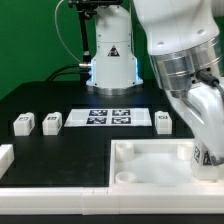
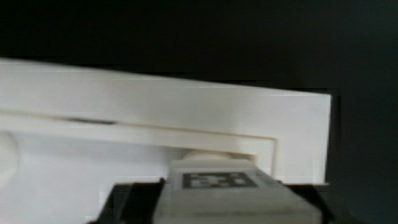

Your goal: Assemble one leg

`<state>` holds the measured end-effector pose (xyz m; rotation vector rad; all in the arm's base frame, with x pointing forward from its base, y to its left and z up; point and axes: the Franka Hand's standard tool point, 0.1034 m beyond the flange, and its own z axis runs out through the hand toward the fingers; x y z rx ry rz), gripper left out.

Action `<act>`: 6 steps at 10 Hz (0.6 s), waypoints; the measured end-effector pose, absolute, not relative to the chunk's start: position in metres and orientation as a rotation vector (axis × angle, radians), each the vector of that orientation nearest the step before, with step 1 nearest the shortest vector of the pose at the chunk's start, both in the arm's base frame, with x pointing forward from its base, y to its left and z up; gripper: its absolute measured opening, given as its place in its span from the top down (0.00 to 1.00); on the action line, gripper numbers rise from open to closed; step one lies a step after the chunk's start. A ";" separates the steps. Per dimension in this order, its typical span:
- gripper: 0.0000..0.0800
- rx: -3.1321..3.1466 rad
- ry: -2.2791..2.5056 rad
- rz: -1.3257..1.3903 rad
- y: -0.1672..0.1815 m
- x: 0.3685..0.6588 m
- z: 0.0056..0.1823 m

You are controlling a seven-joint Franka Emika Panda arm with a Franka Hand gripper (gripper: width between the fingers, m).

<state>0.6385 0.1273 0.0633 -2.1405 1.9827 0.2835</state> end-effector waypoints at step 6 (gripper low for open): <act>0.20 -2.759 0.988 0.182 0.124 0.632 0.070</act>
Offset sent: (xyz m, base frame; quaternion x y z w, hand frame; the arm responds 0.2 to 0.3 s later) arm -0.0169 -0.0068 0.0155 -0.0528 0.0250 -0.4632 0.8843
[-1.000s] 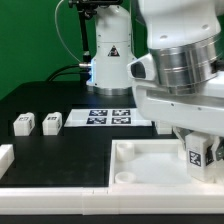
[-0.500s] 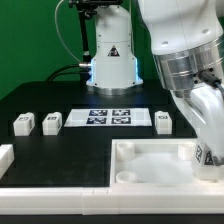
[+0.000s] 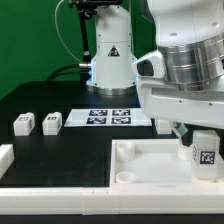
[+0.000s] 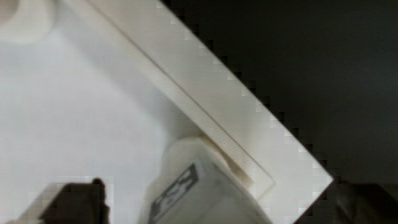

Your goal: Assemble one leg

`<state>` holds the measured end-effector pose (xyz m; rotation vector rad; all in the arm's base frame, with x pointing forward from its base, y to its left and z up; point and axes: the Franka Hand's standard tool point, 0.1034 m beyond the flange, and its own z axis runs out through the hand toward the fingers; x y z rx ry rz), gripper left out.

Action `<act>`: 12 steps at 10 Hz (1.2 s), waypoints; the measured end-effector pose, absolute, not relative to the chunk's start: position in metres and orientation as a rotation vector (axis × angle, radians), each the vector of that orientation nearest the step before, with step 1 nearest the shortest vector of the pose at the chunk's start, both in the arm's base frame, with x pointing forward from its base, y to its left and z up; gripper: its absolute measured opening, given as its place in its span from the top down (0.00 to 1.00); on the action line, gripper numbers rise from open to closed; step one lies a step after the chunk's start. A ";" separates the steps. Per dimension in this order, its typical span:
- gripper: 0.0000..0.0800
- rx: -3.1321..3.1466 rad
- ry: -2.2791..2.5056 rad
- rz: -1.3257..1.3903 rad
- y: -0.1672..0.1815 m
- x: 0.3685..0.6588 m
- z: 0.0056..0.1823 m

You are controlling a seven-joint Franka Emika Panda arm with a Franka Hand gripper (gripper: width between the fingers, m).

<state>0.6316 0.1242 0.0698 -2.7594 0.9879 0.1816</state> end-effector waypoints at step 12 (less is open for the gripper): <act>0.63 -2.896 0.752 0.113 0.116 0.636 0.069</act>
Offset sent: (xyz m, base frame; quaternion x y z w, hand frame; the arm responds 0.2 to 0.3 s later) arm 0.0074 -0.0120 0.0065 -0.0643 0.0395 -0.4213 0.9038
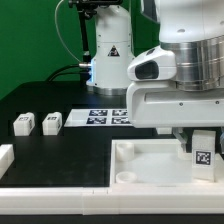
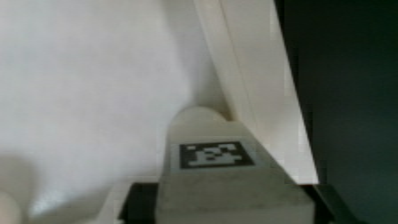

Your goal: Assemble one leg

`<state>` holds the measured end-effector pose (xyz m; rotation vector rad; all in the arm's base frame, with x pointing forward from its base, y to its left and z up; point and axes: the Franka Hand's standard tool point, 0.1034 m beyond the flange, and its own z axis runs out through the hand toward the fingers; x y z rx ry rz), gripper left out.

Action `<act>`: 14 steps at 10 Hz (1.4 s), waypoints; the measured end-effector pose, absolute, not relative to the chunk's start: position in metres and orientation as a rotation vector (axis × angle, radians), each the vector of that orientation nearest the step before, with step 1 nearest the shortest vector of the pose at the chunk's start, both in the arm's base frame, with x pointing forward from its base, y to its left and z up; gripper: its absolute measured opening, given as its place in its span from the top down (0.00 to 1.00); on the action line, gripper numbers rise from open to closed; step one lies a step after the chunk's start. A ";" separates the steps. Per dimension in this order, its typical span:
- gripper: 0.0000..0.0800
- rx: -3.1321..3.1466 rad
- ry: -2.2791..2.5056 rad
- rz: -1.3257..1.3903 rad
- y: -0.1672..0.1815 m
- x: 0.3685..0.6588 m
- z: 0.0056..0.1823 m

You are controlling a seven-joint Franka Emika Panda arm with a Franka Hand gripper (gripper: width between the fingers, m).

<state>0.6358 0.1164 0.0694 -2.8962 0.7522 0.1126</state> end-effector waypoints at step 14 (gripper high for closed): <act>0.19 -2.698 1.268 0.178 0.118 0.636 0.066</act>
Offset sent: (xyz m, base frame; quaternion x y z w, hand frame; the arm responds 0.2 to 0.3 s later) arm 0.0200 0.0101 0.0025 0.0733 -0.0176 0.4835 0.8721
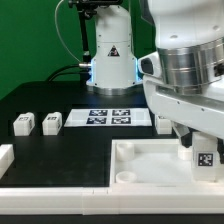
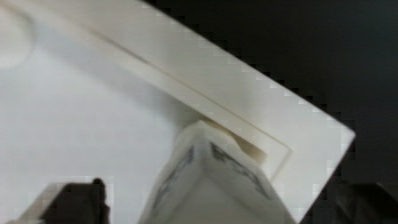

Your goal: Assemble one leg

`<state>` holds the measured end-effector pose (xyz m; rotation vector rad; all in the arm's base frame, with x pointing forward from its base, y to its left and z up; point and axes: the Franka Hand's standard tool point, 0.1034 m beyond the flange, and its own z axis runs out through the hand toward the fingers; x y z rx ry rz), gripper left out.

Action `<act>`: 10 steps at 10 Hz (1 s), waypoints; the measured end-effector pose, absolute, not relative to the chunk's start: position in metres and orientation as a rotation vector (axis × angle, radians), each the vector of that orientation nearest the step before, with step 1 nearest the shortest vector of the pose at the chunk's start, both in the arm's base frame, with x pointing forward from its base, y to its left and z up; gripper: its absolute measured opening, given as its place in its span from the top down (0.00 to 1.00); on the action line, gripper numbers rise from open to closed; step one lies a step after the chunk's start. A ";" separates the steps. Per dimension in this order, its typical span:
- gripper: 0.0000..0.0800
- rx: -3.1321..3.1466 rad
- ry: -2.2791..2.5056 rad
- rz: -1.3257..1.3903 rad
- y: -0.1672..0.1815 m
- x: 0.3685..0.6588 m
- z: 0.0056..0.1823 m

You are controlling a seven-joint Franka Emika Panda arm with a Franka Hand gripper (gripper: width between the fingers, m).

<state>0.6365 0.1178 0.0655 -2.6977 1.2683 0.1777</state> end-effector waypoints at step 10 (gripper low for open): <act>0.63 -3.020 0.252 0.018 0.114 0.644 0.068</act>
Offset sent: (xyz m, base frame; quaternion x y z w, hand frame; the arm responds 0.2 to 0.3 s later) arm 0.0082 -0.0051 0.0095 -0.0521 0.0852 -0.4253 0.8995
